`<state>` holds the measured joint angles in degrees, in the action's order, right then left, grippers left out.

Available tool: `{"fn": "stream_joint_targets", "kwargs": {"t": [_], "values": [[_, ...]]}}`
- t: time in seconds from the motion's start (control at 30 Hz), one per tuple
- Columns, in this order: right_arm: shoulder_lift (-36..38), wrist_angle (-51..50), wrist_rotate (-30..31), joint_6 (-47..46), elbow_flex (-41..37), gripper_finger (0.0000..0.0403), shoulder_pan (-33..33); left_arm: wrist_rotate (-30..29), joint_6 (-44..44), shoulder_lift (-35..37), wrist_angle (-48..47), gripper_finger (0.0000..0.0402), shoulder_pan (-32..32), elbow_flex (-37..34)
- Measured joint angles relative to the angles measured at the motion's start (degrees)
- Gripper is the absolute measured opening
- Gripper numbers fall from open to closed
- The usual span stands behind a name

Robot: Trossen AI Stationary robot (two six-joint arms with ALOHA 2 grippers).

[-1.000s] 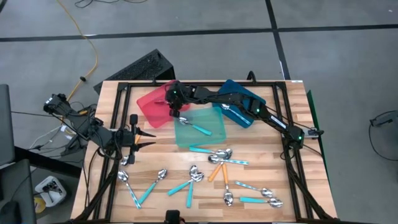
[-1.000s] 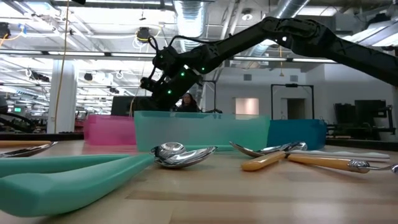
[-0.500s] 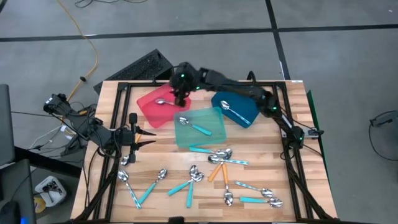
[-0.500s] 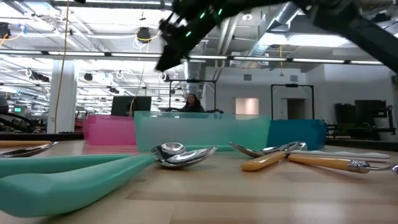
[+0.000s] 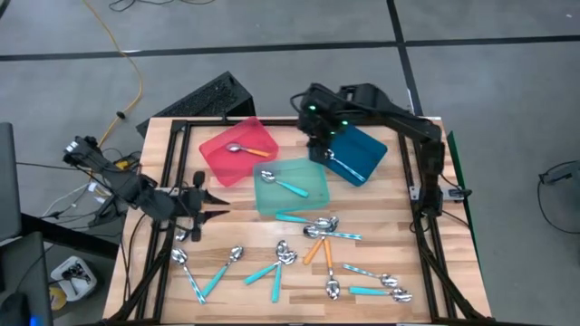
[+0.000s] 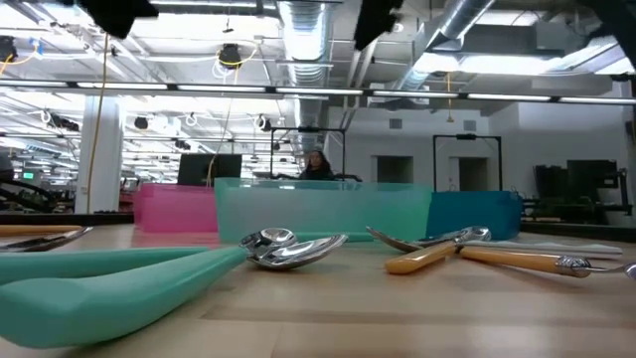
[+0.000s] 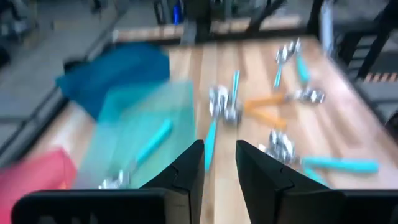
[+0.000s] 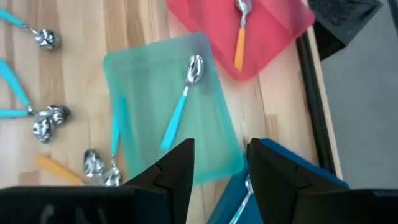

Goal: Sort silverware by color (type)
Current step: Put the top patterned blue spoon into the blue bin

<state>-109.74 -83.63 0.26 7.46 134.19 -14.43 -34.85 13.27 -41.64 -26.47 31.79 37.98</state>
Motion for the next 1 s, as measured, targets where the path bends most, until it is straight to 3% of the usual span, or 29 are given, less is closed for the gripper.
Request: {"fn": "stream_joint_targets", "kwargs": {"t": [0.2, 0.57, 0.67, 0.83, 1.0], "values": [[1.21, -1.68, 0.21, -2.27, -0.11, 0.0169, 2.57, 0.09, 5.00, -8.29, -3.70, 0.0059, 0.00, 0.00], [1.51, -2.24, 0.36, -3.29, -0.11, 0.0169, 6.06, -2.10, 3.01, -18.21, -4.99, 0.0003, -0.88, -0.02], [1.50, -3.38, 1.79, -4.50, -0.11, 0.0169, 6.81, -1.82, 1.97, -18.26, -3.83, 0.0002, -2.93, -0.70], [1.56, -4.87, 2.06, -6.01, -0.83, 0.0169, 8.64, 4.51, -2.79, -13.97, 9.87, 0.0000, -6.06, -9.59], [1.60, -6.38, 3.14, -7.38, -4.36, 0.0169, 12.05, 5.13, -1.59, -5.44, 10.37, 0.0000, -8.48, -13.51]]}}
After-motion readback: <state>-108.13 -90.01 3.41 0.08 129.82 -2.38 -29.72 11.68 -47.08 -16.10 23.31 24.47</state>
